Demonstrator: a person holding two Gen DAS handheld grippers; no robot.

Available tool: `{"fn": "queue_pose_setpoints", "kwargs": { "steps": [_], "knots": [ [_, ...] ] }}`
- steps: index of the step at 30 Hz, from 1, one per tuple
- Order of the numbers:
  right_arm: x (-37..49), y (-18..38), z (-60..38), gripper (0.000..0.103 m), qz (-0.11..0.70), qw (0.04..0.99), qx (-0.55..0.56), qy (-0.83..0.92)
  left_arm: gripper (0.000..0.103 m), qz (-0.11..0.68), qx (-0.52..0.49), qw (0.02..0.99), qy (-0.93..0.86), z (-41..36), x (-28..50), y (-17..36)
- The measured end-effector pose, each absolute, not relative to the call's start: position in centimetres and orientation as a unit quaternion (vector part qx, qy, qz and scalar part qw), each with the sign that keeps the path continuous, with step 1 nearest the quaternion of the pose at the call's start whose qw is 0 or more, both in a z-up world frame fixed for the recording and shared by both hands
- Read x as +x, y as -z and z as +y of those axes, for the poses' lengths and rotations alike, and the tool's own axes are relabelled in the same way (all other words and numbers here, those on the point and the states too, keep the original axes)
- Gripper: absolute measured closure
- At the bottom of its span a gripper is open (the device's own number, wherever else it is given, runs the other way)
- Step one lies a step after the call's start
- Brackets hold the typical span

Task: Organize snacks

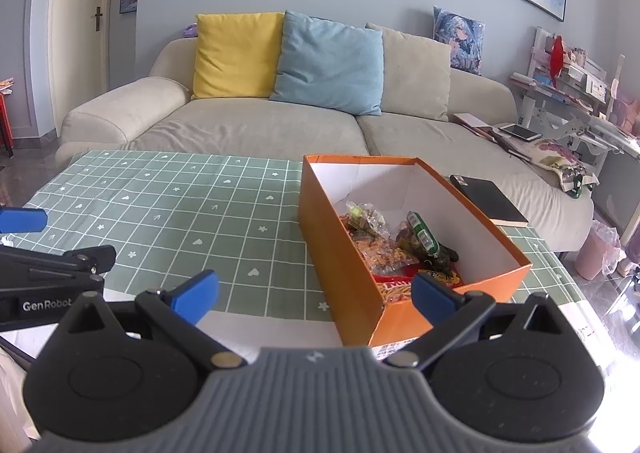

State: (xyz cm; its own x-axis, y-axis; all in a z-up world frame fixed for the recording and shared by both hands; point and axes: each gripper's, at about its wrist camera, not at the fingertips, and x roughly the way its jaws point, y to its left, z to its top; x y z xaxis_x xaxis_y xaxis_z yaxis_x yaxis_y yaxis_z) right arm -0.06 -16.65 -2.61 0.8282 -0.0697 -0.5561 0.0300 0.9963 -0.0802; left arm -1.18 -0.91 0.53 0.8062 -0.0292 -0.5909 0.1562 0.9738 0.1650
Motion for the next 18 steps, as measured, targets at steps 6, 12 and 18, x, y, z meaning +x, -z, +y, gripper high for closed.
{"fn": "queue_pose_setpoints", "kwargs": {
  "steps": [6,12,18],
  "knots": [
    [-0.03,2.66,-16.72,0.004,0.294,0.955,-0.035,0.024,0.011,0.307,0.102,0.945,0.047,-0.79,-1.16,-0.60],
    [-0.02,2.66,-16.54,0.004,0.293,0.955,-0.036,0.022,0.011,0.306,0.103,0.945,0.047,-0.83,-1.21,-0.64],
    [0.03,2.68,-16.51,0.004,0.294,0.955,-0.036,0.022,0.011,0.307,0.103,0.945,0.048,-0.85,-1.24,-0.64]
  ]
}}
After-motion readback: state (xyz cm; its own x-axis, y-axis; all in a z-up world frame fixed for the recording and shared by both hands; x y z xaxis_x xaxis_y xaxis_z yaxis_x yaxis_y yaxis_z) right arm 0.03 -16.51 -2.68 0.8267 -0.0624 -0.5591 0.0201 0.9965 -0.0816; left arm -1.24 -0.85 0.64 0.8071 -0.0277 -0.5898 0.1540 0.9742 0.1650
